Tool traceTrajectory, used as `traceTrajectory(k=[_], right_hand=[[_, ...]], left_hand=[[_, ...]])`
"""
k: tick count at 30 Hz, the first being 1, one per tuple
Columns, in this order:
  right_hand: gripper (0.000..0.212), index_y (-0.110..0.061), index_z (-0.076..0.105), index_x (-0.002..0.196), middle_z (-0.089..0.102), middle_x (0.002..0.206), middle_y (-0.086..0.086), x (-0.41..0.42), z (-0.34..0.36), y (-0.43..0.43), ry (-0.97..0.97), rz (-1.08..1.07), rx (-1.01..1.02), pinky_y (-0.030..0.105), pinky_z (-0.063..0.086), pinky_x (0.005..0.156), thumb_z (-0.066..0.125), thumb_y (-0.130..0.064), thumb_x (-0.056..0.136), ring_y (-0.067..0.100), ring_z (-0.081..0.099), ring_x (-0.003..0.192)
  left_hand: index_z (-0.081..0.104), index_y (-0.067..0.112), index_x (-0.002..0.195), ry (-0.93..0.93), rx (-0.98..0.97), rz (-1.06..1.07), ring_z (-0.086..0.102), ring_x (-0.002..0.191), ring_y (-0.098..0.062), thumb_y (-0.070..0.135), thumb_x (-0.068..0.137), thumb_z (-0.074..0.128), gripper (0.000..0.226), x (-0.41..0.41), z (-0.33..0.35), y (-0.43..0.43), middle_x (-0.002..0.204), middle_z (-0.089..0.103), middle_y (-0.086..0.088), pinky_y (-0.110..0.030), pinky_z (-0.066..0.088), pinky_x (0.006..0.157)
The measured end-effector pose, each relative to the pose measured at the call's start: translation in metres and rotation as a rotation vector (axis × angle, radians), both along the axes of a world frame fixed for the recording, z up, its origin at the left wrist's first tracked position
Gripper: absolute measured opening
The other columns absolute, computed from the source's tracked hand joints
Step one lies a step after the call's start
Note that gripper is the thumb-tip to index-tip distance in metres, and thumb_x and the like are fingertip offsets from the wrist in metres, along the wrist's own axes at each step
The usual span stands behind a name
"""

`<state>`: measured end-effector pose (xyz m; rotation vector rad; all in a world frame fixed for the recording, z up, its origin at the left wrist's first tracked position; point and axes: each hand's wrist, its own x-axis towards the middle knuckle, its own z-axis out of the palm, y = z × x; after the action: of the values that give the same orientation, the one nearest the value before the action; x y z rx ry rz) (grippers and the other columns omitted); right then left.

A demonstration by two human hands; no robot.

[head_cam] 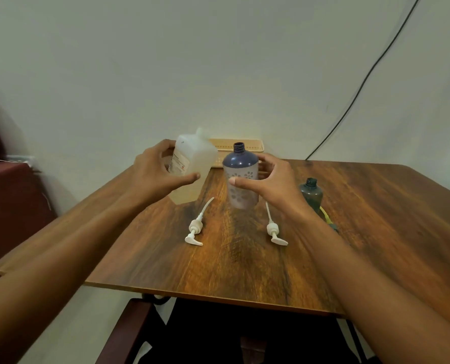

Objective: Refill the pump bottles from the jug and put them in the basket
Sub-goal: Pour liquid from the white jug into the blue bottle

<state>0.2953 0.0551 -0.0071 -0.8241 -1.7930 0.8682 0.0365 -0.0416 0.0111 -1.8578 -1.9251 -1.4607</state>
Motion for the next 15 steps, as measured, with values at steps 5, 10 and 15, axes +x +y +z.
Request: traceTrajectory(k=[5, 10, 15], right_hand=[[0.077, -0.025, 0.068, 0.137, 0.075, 0.126, -0.008, 0.005, 0.007, -0.002, 0.042, 0.008, -0.008, 0.031, 0.063, 0.093, 0.100, -0.039, 0.068, 0.009, 0.071, 0.115], [0.074, -0.024, 0.068, 0.137, 0.075, 0.126, -0.008, 0.009, 0.009, -0.003, 0.066, 0.033, -0.017, 0.024, 0.062, 0.091, 0.100, -0.033, 0.071, 0.006, 0.071, 0.115], [0.075, -0.025, 0.068, 0.137, 0.075, 0.127, -0.008, 0.009, 0.009, -0.005, 0.066, 0.016, -0.016, 0.028, 0.062, 0.093, 0.099, -0.037, 0.070, 0.007, 0.071, 0.116]], left_hand=[[0.065, 0.026, 0.124, -0.306, 0.060, -0.033, 0.068, 0.113, -0.011, 0.046, 0.060, 0.096, 0.074, -0.004, -0.018, 0.005, 0.116, 0.070, 0.017, -0.043, 0.061, 0.089], [0.064, 0.022, 0.127, -0.337, 0.088, -0.017, 0.067, 0.115, -0.013, 0.050, 0.059, 0.094, 0.079, -0.009, -0.029, 0.006, 0.122, 0.071, 0.010, -0.047, 0.061, 0.090], [0.062, 0.026, 0.126, -0.337, 0.077, 0.014, 0.066, 0.114, -0.014, 0.053, 0.058, 0.091, 0.078, -0.019, -0.039, 0.008, 0.124, 0.068, 0.010, -0.047, 0.063, 0.085]])
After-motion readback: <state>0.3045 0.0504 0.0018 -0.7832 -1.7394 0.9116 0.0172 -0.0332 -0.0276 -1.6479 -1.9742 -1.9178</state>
